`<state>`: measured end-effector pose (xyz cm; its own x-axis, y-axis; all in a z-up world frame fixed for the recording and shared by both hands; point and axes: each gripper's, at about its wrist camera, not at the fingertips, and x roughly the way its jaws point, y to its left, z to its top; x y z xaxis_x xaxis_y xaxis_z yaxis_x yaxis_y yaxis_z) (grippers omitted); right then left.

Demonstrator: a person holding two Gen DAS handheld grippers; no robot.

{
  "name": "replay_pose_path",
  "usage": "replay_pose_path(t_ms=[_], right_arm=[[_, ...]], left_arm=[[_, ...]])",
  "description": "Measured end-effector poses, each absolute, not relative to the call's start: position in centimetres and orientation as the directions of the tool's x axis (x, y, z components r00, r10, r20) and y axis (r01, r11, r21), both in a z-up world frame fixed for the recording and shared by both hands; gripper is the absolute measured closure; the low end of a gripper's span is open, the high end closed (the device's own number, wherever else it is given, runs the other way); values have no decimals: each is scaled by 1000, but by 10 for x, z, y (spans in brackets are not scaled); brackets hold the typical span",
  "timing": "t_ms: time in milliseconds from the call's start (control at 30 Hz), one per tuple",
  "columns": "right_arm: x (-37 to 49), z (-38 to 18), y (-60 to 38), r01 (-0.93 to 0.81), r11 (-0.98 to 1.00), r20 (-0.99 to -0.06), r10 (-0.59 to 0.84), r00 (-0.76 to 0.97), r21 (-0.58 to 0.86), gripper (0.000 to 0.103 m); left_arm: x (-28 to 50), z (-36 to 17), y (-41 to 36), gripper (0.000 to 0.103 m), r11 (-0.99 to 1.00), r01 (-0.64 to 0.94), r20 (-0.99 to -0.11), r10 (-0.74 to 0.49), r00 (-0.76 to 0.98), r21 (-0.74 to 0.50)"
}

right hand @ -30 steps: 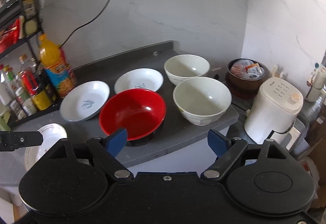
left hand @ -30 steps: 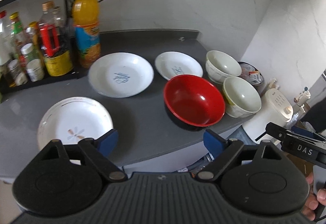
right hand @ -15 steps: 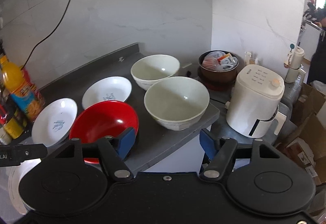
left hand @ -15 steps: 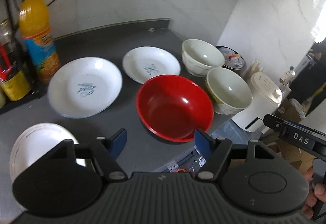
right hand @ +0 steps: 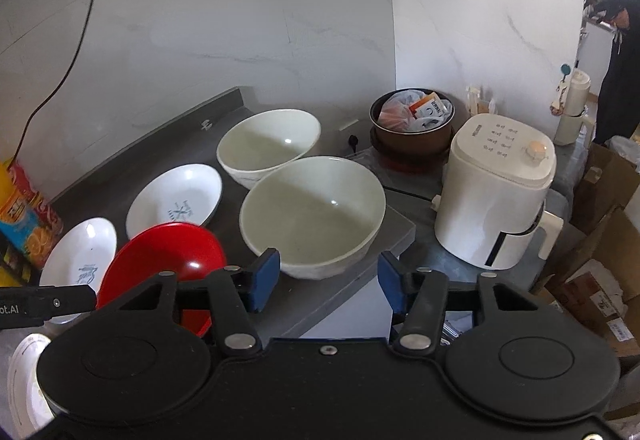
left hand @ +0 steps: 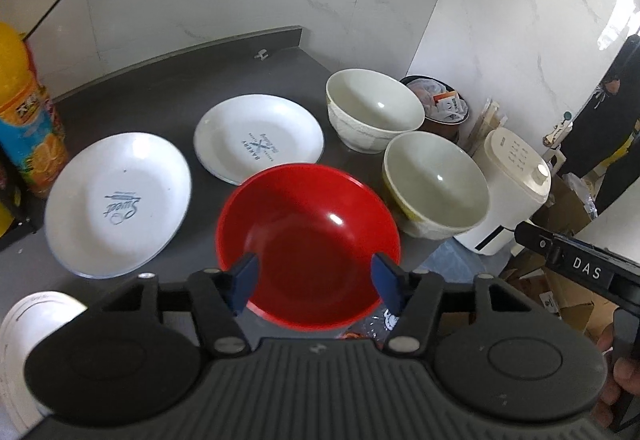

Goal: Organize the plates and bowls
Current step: 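Move both grippers toward the large cream bowl beside the red bowl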

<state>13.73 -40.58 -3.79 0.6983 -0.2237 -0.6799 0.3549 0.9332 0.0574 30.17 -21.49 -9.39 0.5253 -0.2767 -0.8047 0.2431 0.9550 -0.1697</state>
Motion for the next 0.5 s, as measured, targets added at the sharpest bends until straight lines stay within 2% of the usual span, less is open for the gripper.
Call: replay_pose_path(t_ms=[100, 333, 433, 500], right_arm=[[151, -44, -422, 336, 940, -698, -197, 688, 66, 54], [187, -59, -465, 306, 948, -743, -141, 654, 89, 56], [202, -67, -481, 284, 954, -764, -110, 635, 99, 62], [212, -72, -492, 273, 956, -779, -90, 621, 108, 62]], left_arm=[[316, -97, -228, 49, 959, 220, -809, -272, 521, -181], [347, -107, -262, 51, 966, 171, -824, -253, 507, -192], [359, -112, -278, 56, 968, 150, -828, -250, 502, -201], [367, -117, -287, 59, 968, 133, -833, -249, 494, -211]])
